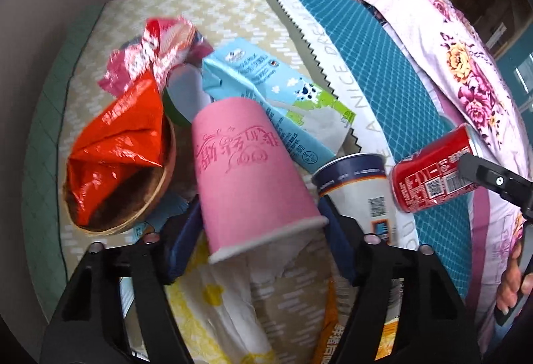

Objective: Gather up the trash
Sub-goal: 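Grasp the red soda can with the right tool while the left tool grasps the pink cup, then carry can and pink cup over the bin and open both tools to drop them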

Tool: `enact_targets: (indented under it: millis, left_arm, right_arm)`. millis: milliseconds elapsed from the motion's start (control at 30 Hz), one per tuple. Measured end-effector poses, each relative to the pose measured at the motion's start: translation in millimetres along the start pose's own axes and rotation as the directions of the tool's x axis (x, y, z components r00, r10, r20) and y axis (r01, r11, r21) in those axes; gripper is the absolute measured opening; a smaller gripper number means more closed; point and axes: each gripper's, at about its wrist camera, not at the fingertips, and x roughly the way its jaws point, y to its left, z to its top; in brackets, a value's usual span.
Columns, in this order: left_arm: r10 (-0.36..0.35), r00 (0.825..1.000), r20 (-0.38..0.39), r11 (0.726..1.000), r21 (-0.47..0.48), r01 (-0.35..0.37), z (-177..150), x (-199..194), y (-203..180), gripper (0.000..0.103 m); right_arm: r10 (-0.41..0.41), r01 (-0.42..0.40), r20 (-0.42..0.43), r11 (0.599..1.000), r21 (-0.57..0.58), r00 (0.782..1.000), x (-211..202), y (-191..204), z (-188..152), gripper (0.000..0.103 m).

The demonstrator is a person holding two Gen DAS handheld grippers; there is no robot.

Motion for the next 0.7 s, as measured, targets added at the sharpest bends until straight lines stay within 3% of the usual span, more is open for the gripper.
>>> enact_targets:
  millis: [433, 700]
  left_arm:
    - [-0.015, 0.991, 0.133, 1.000, -0.023, 0.018, -5.0, -67.6, -6.9, 0.065]
    - [-0.077, 0.984, 0.162, 0.989, 0.137, 0.055, 2.8, -79.0, -73.2, 0.065]
  right_arm:
    - [0.010, -0.011, 0.065, 1.000, 0.023, 0.998, -23.3, -11.6, -3.7, 0.053]
    - [-0.007, -0.006, 0.162, 0.997, 0.076, 0.987, -62.7, -36.4, -4.8, 0.053]
